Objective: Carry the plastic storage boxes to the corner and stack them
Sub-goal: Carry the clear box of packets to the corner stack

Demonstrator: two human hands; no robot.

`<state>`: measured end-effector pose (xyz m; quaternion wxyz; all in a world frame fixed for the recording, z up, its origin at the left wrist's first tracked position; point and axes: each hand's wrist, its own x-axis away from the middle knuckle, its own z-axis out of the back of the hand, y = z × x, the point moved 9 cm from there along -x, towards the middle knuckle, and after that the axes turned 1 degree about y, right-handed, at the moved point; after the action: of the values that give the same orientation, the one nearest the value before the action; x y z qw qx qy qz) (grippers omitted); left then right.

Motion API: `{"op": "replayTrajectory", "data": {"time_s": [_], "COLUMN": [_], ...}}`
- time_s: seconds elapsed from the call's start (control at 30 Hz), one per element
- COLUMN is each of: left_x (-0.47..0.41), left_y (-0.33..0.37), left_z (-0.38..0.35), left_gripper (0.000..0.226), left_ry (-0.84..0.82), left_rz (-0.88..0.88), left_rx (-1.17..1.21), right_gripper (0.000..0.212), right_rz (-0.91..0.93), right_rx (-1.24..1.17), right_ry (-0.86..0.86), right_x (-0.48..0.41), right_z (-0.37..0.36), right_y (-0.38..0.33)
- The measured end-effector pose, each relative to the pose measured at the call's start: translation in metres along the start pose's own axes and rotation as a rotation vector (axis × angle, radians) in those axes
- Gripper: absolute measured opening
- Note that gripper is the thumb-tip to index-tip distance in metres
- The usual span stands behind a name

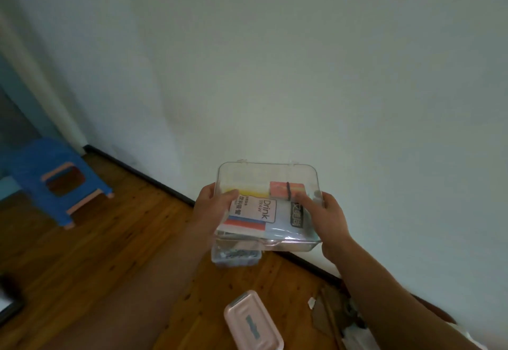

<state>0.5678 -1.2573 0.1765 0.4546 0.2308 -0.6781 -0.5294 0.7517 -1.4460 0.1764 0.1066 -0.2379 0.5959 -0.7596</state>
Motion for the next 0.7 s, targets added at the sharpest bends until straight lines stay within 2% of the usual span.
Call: {"op": "replayTrajectory", "data": {"time_s": [0.2,0.4,0.57,0.7], "left_x": [0.027,0.066,0.105,0.140], "left_y": [-0.001,0.002,0.001,-0.007], "left_z": [0.060,0.134,0.198,0.255], "left_gripper": [0.040,0.030,0.033,0.033], "left_ry": [0.125,0.279,0.373,0.443], "left_rz": [0.012,0.017,0.004,-0.016], "left_rx": [0.029,0.095,0.125,0.184], "right_gripper": [0.036,0.040,0.039,0.025], "right_rz": [0.049,0.088,0.133,0.144], "right_rx": [-0.028,0.018,0.060,0.066], "right_ry": [-0.128,-0.272,-0.392,-0.486], "right_x": [0.021,0.052,0.093,0.138], "right_z": [-0.050,-0.118,-0.174,-0.218], "right_y": [-0.015,-0.027,-0.035,-0.035]}}
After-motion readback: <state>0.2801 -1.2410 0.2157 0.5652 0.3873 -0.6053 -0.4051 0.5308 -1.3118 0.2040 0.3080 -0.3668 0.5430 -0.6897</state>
